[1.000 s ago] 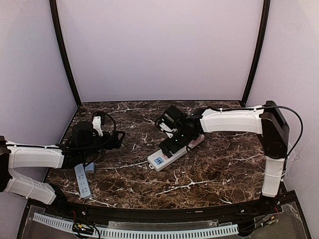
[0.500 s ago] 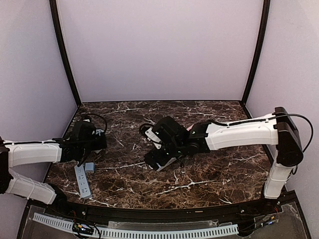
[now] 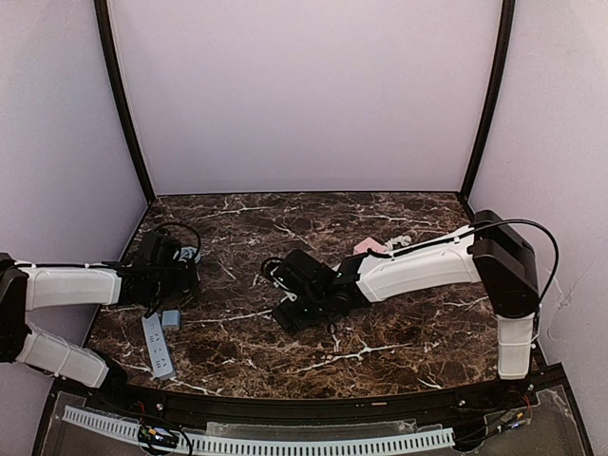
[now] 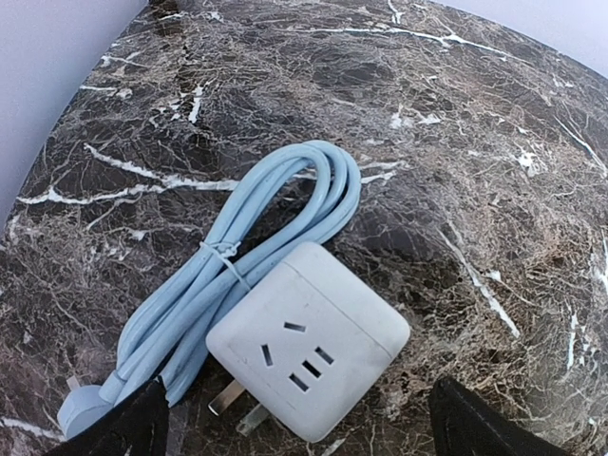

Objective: Insert the plug

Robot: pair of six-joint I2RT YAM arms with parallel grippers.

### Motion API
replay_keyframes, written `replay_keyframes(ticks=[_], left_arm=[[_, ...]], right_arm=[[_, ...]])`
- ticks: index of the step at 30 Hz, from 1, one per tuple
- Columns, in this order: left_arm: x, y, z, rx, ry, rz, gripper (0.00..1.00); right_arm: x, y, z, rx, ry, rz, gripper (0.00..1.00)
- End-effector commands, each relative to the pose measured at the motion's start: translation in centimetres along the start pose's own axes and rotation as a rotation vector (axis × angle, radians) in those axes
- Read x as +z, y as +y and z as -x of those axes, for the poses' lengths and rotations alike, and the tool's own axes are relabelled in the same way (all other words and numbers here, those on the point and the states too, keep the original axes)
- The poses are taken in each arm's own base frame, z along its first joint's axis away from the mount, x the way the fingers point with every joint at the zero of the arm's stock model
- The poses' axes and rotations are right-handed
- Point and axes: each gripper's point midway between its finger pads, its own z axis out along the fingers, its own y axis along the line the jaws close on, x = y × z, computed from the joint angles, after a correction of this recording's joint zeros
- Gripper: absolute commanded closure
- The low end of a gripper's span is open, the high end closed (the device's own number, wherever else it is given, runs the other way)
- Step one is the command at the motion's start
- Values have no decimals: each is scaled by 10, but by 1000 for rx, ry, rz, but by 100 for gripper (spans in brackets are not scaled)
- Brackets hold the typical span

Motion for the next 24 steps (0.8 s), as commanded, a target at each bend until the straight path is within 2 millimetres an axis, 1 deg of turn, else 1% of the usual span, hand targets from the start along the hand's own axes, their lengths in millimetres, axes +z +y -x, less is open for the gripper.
replay_keyframes(ticks=[1, 8, 14, 18, 24], left_arm=[[5, 2, -3, 15, 25, -9, 5], [10, 0, -7, 16, 50, -15, 6], [15, -2, -12, 4, 69, -23, 6], [17, -2, -13, -4, 75, -22, 6], [18, -1, -13, -16, 77, -24, 6]], right_arm=[[1, -1, 10, 11, -28, -27, 8], [7, -11, 2, 12, -4, -71, 8], [12, -30, -10, 36, 25, -124, 8], [15, -48, -20, 57, 49, -165, 8], [16, -84, -40, 87, 92, -249, 8]])
